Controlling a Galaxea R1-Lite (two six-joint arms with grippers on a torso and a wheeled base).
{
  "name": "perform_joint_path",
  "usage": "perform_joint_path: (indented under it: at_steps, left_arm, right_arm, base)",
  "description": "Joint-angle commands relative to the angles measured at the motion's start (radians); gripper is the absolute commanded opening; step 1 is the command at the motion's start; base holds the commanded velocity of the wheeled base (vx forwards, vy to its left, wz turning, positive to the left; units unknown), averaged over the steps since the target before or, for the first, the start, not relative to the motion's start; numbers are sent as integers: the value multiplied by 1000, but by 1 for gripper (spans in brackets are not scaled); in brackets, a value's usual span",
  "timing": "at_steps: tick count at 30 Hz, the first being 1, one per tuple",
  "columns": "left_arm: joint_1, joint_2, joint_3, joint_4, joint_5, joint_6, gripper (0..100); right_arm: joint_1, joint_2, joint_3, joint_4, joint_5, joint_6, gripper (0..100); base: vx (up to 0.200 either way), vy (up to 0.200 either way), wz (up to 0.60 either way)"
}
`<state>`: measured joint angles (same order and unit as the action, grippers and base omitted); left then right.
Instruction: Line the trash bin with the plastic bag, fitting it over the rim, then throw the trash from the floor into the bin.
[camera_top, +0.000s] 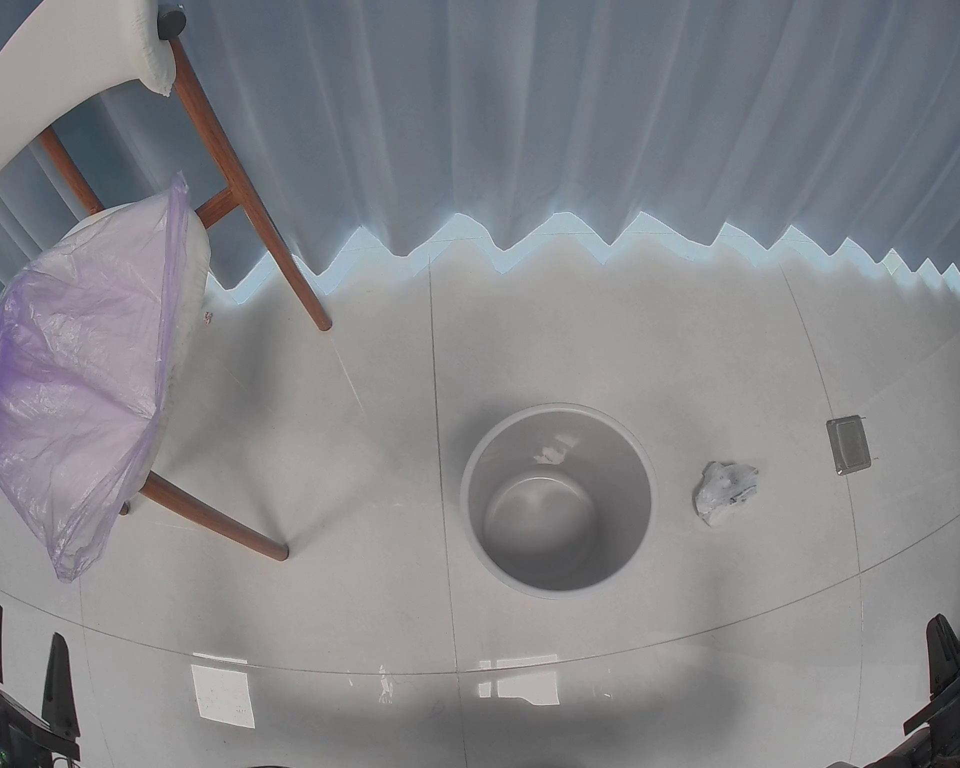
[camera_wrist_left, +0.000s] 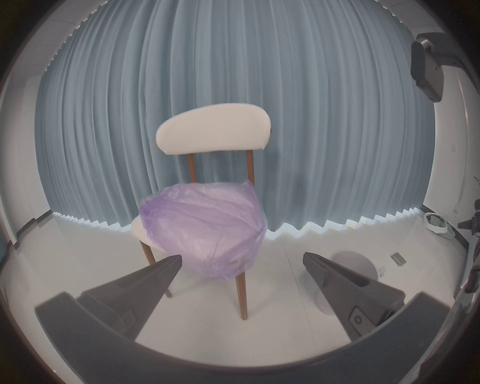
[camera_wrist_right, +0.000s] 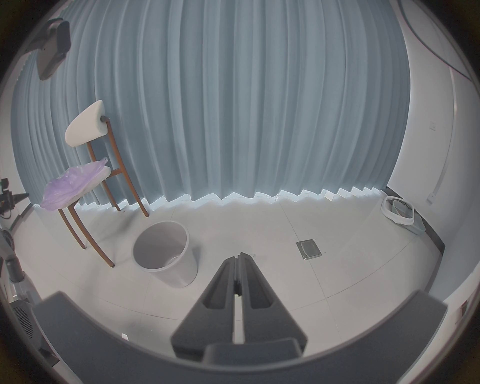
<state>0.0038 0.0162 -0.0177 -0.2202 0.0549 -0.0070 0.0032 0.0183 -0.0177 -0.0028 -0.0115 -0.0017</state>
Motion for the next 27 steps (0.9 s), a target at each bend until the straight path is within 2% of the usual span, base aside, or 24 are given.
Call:
perform_joint_path:
  at_steps: [1, 8, 14, 17, 27]
  left_arm:
    - [1, -16, 18, 4, 49, 9, 100]
    - [1, -16, 18, 10, 68, 64, 100]
    - [-1, -16, 18, 15, 31, 147, 100]
    - [-1, -16, 18, 33, -44, 179, 100]
    - [-1, -16, 18, 99, -41, 268, 100]
  right_arm:
    - [0, -18, 18, 0, 2, -1, 0]
    - [0, -18, 18, 0, 2, 2, 0]
    - [-2, -18, 18, 0, 2, 3, 0]
    - [-2, -18, 18, 0, 1, 5, 0]
    - [-2, -18, 18, 0, -1, 6, 0]
  base:
    - [0, 0, 0]
    - [0, 0, 0]
    - [0, 0, 0]
    - [0, 0, 0]
    - [0, 0, 0]
